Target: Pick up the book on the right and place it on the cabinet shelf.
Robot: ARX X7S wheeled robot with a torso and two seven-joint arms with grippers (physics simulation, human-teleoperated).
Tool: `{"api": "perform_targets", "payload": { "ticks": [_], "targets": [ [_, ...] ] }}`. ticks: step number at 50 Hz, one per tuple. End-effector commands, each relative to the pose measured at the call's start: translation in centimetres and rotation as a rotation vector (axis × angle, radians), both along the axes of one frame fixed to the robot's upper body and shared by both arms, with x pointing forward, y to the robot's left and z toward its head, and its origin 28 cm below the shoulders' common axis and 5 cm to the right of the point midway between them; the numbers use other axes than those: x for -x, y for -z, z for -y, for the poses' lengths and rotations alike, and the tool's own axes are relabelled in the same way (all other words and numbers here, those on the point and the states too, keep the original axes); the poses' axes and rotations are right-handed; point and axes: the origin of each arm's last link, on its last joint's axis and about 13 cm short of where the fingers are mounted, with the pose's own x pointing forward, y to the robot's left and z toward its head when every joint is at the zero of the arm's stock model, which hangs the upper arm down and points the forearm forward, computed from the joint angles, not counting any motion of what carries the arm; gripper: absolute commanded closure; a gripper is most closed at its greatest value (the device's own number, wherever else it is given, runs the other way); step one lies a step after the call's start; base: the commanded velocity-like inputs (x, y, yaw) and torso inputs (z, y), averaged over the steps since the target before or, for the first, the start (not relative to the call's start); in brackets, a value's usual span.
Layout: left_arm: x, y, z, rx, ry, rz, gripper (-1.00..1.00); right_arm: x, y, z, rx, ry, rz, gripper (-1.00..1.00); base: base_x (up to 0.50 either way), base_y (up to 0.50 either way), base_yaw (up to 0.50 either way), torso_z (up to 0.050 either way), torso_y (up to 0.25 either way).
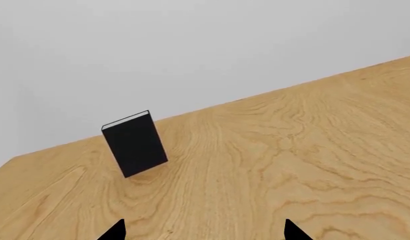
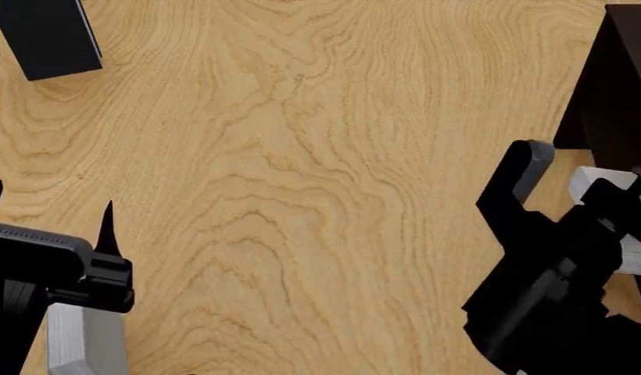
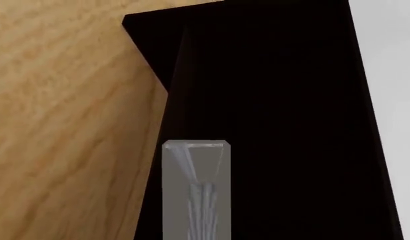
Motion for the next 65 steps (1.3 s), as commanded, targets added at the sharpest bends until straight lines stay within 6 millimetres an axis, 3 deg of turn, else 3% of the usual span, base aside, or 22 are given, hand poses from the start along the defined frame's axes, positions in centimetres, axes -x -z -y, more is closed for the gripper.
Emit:
{"api": "perform_targets", "payload": {
  "ticks": [1,14,15,35,55,65],
  "targets": [
    [-0.2,-0.1,0.0,0.0,0.004,0.003,-1.0,-0.3,-1.1,3.6,0.03,0.084,-0.031,1.0,0.01,-0.01,-0.01,0.0,0.0],
    [-0.6,0.4,0.0,0.002,0.002,-0.006,-1.0,0.4,-0.8,4.3,0.013,0.16,-0.081,1.0,0.0,0.0,-0.01,0.0,-0.001],
    [-0.7,0.4,-0.1,0.002,0.002,-0.008,-1.0,0.4,-0.8,4.3,0.013,0.166,-0.082,-1.0,0.0,0.0,-0.01,0.0,0.0],
    [-0.4,0.5,0.0,-0.002,0.006,-0.009,-1.0,1.0,-0.8,5.4,-0.018,0.228,-0.1,-1.0,0.0,0.0,-0.01,0.0,0.0],
    [-0.3,0.3,0.3,-0.008,0.016,-0.008,-1.0,1.8,-1.6,7.8,0.034,0.287,-0.11,-1.0,0.0,0.0,-0.01,0.0,0.0],
    [0.1,0.3,0.1,-0.008,0.016,-0.003,-1.0,0.4,-2.7,4.6,-0.005,0.106,-0.03,-1.0,0.0,0.0,-0.01,0.0,0.0]
  ]
}}
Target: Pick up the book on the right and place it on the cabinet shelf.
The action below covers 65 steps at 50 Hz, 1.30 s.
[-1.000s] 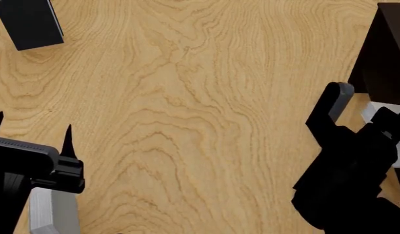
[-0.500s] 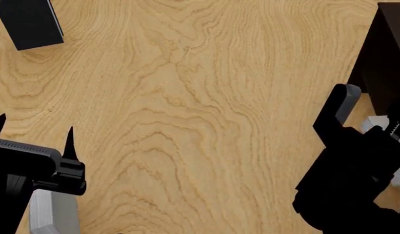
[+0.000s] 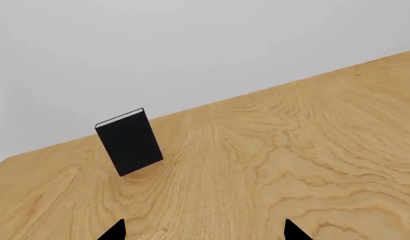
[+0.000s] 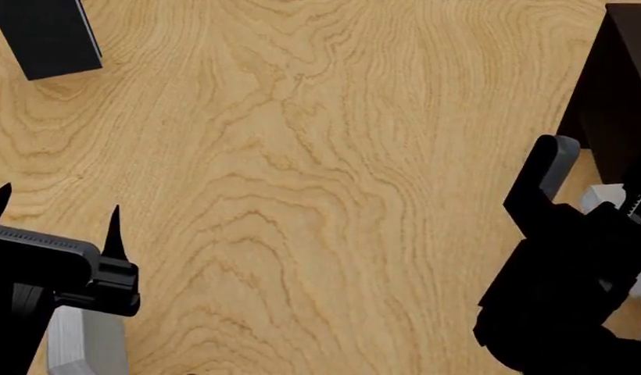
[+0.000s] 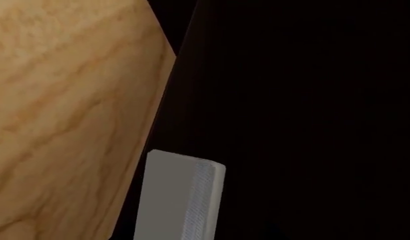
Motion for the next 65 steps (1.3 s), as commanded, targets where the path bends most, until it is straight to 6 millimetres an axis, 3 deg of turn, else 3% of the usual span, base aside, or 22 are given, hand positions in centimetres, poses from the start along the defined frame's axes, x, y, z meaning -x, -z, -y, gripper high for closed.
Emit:
{"api": "perform_targets", "payload": {
  "ticks": [1,12,33,39,56,65],
  "targets": [
    [0.3,-0.2,0.0,-0.001,0.002,0.004,-1.0,0.7,-1.4,2.3,-0.017,0.044,0.095,-1.0,0.0,0.0,-0.01,0.0,0.0],
    [0.4,-0.4,-0.1,0.005,0.001,0.012,-1.0,1.2,-3.1,-2.1,-0.133,-0.161,0.149,-1.0,0.0,0.0,0.0,0.0,0.002],
    [0.7,-0.5,-0.2,0.01,0.0,0.016,-1.0,3.2,-4.4,-6.4,-0.154,-0.343,0.175,-1.0,0.0,0.0,0.0,0.0,0.002],
    [0.7,-0.4,-0.3,0.012,-0.002,0.018,-1.0,3.7,-4.8,-7.4,-0.24,-0.387,0.203,-1.0,0.0,0.0,0.0,0.0,0.0],
    [1.0,-0.6,-0.3,0.008,-0.004,0.024,-1.0,4.7,-3.7,-7.7,-0.734,-0.366,0.24,-1.0,0.0,0.0,0.0,0.0,0.0],
    [1.0,-0.6,-0.3,0.006,-0.003,0.025,-1.0,4.3,-3.3,-7.4,-0.847,-0.362,0.277,-1.0,0.0,0.0,0.0,0.0,0.0]
  ]
}}
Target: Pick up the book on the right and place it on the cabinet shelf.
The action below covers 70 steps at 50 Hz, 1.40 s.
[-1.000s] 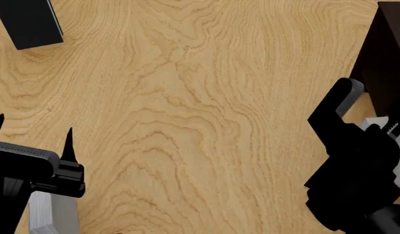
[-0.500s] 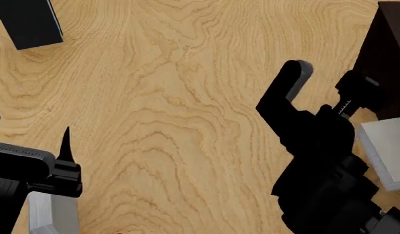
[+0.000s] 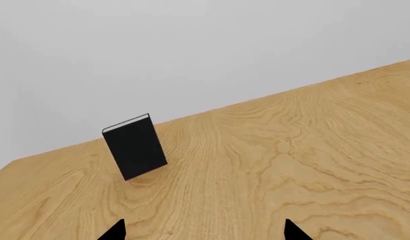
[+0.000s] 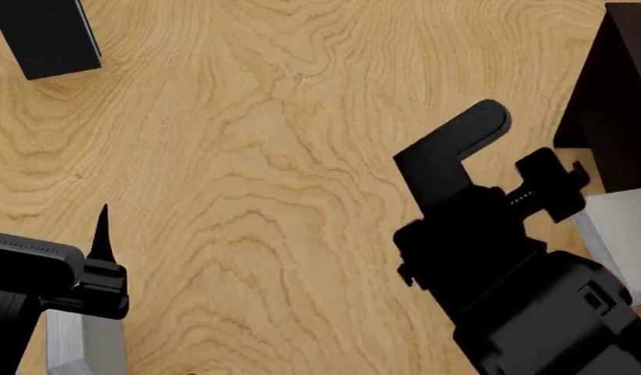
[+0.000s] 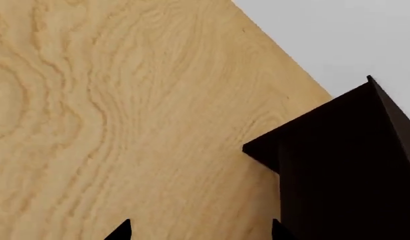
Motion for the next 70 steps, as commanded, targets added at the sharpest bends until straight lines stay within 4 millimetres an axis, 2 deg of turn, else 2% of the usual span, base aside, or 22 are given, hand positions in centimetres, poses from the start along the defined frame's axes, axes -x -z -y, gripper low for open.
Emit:
{"api": "perform_targets", "payload": {
  "ticks": [1,32,38,58,70],
  "targets": [
    [0.0,-0.1,0.0,-0.002,0.0,0.002,-1.0,-0.1,0.3,0.3,-0.184,-0.002,0.013,-1.0,0.0,0.0,0.0,0.0,0.0],
    [-0.2,-0.6,0.2,-0.01,0.0,0.013,-1.0,-2.8,3.3,1.8,-0.482,0.084,-0.079,-1.0,0.0,0.0,0.0,0.0,0.0],
    [-0.2,-0.7,0.2,-0.012,0.001,0.014,-1.0,-3.0,4.0,2.3,-0.467,0.108,-0.086,-1.0,0.0,0.0,0.0,0.0,0.0],
    [-0.1,-0.8,0.3,-0.019,0.0,0.017,-1.0,-2.6,5.6,4.6,-0.488,0.205,-0.091,-1.0,0.0,0.0,0.0,0.0,0.0],
    [-0.1,-0.6,0.4,-0.023,0.0,0.016,-1.0,-1.8,6.2,6.6,-0.467,0.307,-0.066,-1.0,0.0,0.0,0.0,0.0,0.0]
  ]
}}
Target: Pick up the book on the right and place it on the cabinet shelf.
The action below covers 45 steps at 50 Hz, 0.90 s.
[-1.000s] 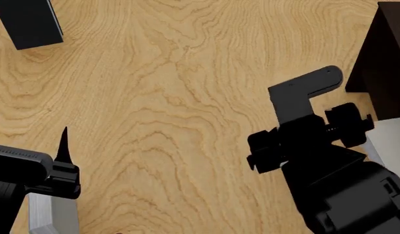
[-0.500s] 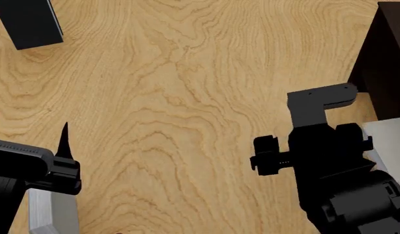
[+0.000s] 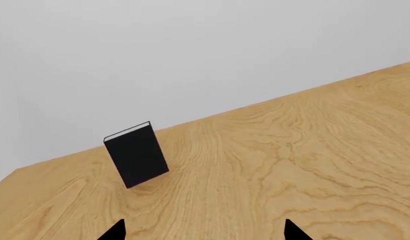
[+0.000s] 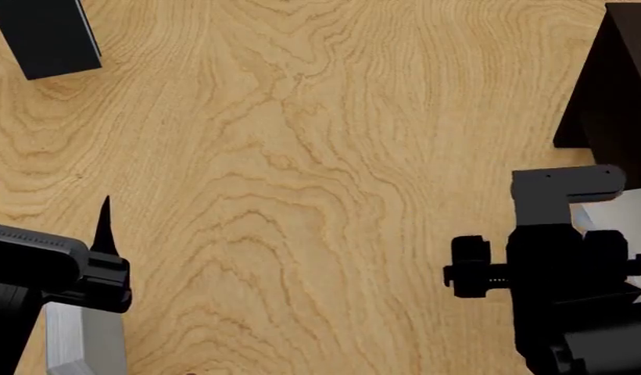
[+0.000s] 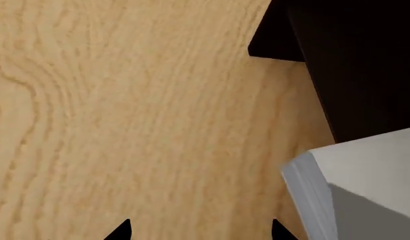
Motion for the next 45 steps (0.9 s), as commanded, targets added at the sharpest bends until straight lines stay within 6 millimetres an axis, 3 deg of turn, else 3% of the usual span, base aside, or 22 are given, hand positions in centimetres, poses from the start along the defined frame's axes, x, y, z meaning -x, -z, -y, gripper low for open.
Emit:
{"api": "perform_targets", "payload": {
  "ticks": [1,45],
  "targets": [
    [0.0,0.0,0.1,-0.004,0.001,0.001,-1.0,0.6,0.6,1.8,0.015,0.087,-0.007,-1.0,0.0,0.0,0.0,0.0,0.0],
    [-0.1,0.2,0.3,-0.008,0.001,-0.004,-1.0,1.6,-2.6,7.5,0.12,0.356,0.014,-1.0,0.0,0.0,0.0,0.0,0.0]
  ]
}}
